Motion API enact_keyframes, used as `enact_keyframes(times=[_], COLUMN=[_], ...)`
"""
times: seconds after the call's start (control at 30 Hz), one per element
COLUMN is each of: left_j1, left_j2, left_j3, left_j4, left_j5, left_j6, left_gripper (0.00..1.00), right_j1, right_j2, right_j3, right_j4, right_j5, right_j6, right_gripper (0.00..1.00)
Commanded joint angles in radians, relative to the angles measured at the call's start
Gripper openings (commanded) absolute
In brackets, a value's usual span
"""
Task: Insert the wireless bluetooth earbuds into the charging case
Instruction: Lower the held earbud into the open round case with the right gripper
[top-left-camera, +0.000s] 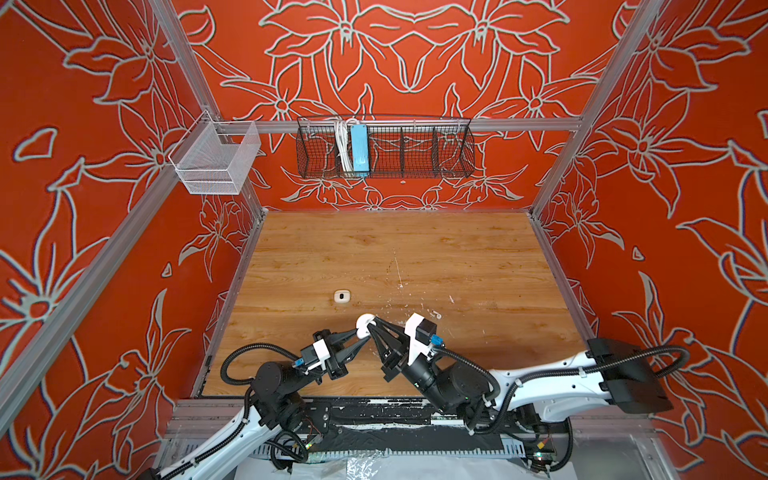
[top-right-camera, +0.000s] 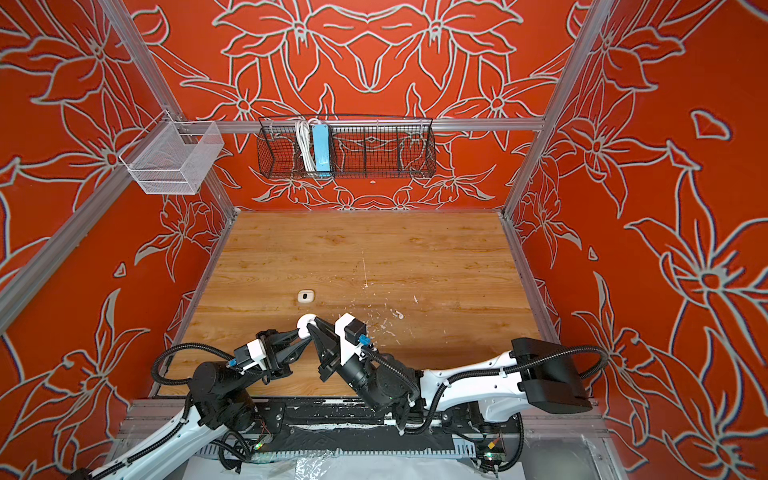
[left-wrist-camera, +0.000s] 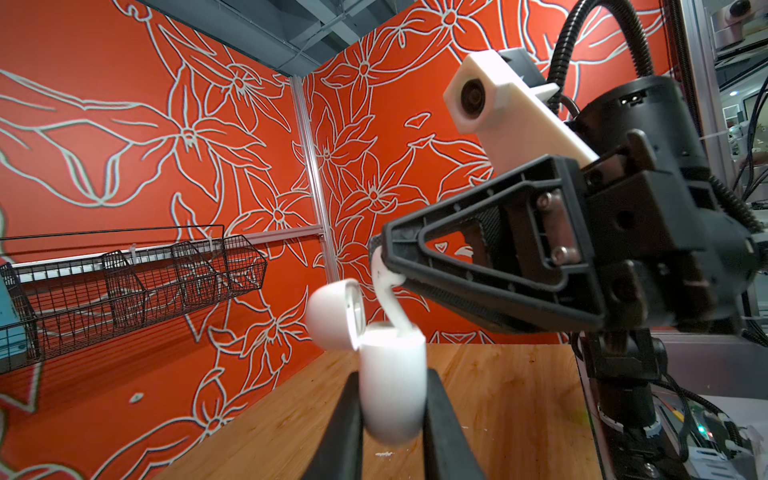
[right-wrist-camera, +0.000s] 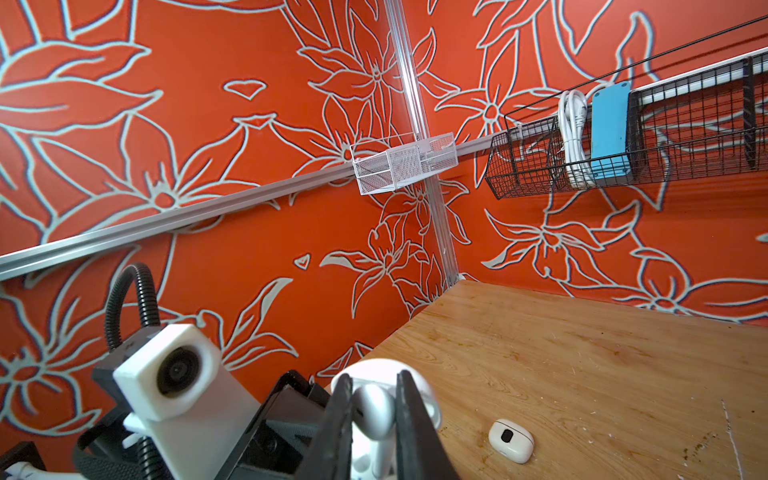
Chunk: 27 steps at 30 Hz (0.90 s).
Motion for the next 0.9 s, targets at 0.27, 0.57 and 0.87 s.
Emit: enact_keyframes(times=[0.27, 0.57, 0.87], left_j1=[-0.004, -0.005, -0.005], left_j2=[-0.011, -0.023, -0.033], left_j3=[-0.060, -0.060, -0.060], left_j4=[0.023, 0.011, -0.002], left_j5=[-0.016, -0.033, -0.046], left_j6=[0.007, 0.004, 0.001], left_gripper=[0.00, 0.00, 0.00], right_j1=[0.013, 0.014, 0.020], right_j2=[0.017, 0.016, 0.022], right_j3=[0.054, 0.027, -0.008], right_j4=[-0.001, -0.006, -0.001], right_j5=[0.000, 0.010, 0.009], right_j6=[-0.056, -0.014, 0.049], right_gripper=[0.10, 0.09, 0.09])
